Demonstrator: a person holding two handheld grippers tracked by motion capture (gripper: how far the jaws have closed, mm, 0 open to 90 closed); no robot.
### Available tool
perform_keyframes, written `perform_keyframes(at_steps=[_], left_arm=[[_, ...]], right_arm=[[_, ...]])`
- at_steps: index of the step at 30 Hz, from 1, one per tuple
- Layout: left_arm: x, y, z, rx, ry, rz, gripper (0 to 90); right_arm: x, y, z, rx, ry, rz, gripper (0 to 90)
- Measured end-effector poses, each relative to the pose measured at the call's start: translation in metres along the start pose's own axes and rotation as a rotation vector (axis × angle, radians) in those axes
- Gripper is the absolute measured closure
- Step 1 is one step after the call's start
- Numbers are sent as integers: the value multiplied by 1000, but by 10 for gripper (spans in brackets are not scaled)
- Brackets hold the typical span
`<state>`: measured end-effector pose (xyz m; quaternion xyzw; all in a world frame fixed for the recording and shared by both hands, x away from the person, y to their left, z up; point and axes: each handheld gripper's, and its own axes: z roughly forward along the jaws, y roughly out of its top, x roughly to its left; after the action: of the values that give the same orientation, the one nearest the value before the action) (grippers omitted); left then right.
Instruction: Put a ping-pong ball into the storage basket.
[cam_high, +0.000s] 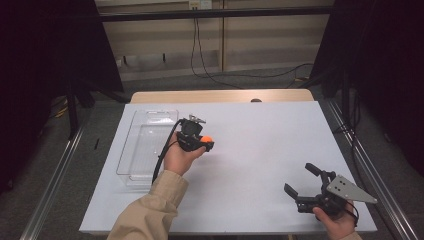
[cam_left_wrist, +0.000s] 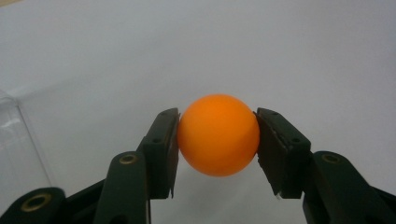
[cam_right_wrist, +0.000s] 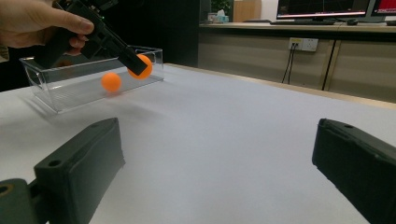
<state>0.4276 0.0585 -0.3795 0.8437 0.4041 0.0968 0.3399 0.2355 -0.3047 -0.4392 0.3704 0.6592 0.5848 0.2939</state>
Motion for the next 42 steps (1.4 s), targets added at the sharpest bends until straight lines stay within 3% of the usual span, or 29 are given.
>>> perform_keyframes(at_steps=[5,14,42], left_arm=[[1,2,-3,8,9,14,512],[3,3,-7,1,8,-1,512],[5,10,-19,4,8,7,513]], right_arm=[[0,0,0,-2,-1,5,13],[0,0,0,0,2,5,13],[0,0,0,-3,2,5,13]])
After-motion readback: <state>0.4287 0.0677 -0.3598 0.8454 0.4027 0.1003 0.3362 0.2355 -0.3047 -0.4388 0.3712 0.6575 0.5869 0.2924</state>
